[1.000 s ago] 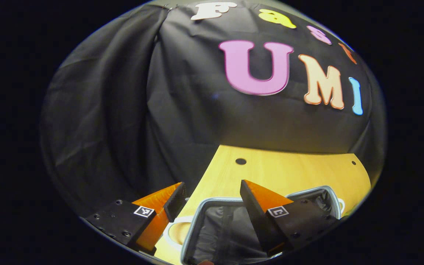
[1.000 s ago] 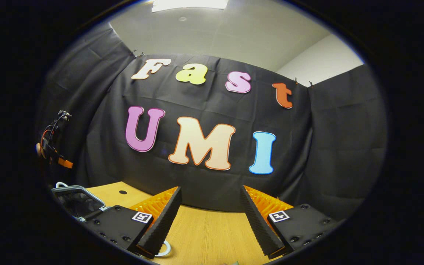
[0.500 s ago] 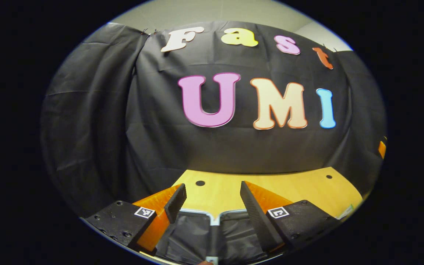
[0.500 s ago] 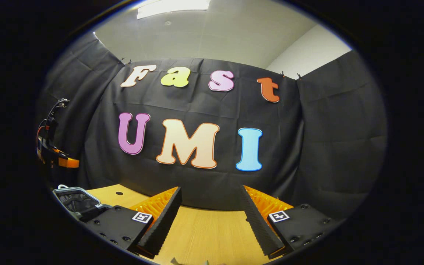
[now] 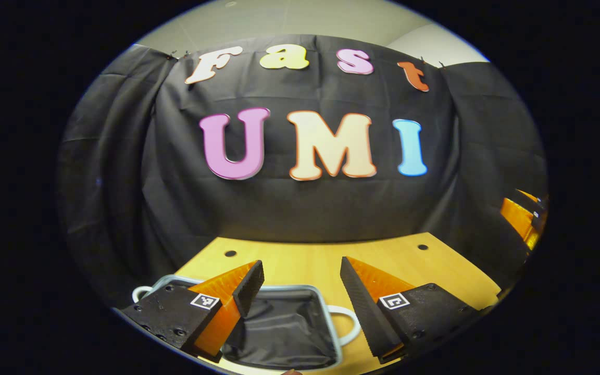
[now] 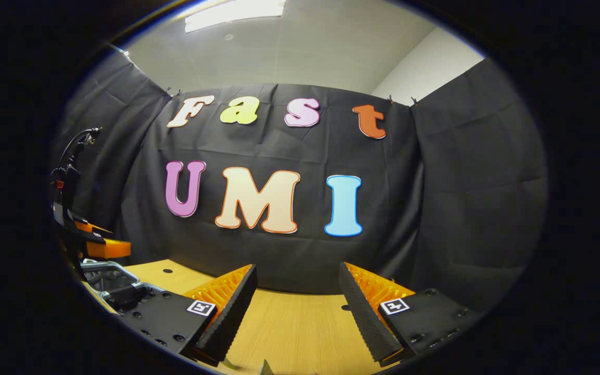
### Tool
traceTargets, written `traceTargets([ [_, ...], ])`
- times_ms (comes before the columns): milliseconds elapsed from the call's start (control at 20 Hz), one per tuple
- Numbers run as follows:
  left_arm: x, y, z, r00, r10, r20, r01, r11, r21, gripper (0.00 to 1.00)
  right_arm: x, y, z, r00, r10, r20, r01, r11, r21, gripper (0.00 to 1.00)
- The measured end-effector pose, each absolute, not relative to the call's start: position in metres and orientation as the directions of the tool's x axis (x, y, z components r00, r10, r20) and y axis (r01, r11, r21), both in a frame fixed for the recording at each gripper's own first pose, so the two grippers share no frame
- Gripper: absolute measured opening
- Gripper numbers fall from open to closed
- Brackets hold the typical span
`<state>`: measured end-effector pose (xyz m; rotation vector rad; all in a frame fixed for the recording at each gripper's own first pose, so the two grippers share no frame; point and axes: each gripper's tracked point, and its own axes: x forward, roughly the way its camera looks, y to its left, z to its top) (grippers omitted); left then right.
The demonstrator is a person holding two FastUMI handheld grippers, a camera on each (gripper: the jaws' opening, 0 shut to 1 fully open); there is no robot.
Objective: First open the suitcase, pack the skin care products into it, and then close the suitcase.
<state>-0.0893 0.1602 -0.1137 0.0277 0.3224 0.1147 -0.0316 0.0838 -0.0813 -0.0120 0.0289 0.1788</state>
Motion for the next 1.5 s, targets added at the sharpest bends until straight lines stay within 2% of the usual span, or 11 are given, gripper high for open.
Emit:
traceTargets([
  [200,-0.102,0.083,-0.158,0.922,-0.011,-0.386,0.003,1.0,-0.02,0.95,-0.036,0.072,-0.093,0.976,0.213,-0.05,-0.213,0.977,0.007,0.99],
  [650,-0.113,0.005,-0.239,0.859,-0.114,-0.499,0.064,0.991,-0.117,0.96,-0.053,0.052,-0.138,0.958,0.252,-0.134,-0.254,0.967,0.007,0.99],
  [950,-0.124,-0.032,-0.298,0.811,-0.161,-0.562,0.108,0.986,-0.126,0.92,-0.061,0.043,-0.159,0.949,0.258,-0.182,-0.264,0.964,-0.01,0.98],
  [1100,-0.127,-0.041,-0.331,0.773,-0.176,-0.609,0.126,0.984,-0.126,0.79,-0.067,0.045,-0.168,0.941,0.273,-0.201,-0.28,0.96,-0.01,1.0],
  [1250,-0.135,-0.037,-0.357,0.744,-0.141,-0.653,0.107,0.99,-0.091,0.67,-0.077,0.052,-0.178,0.93,0.292,-0.221,-0.3,0.954,-0.002,1.0],
  [1400,-0.139,-0.028,-0.366,0.735,-0.119,-0.668,0.078,0.993,-0.092,0.33,-0.086,0.06,-0.192,0.918,0.309,-0.25,-0.321,0.947,-0.006,0.99],
  [1500,-0.134,-0.024,-0.365,0.742,-0.111,-0.661,0.053,0.993,-0.108,0.28,-0.094,0.065,-0.205,0.907,0.324,-0.27,-0.336,0.942,-0.001,0.99],
])
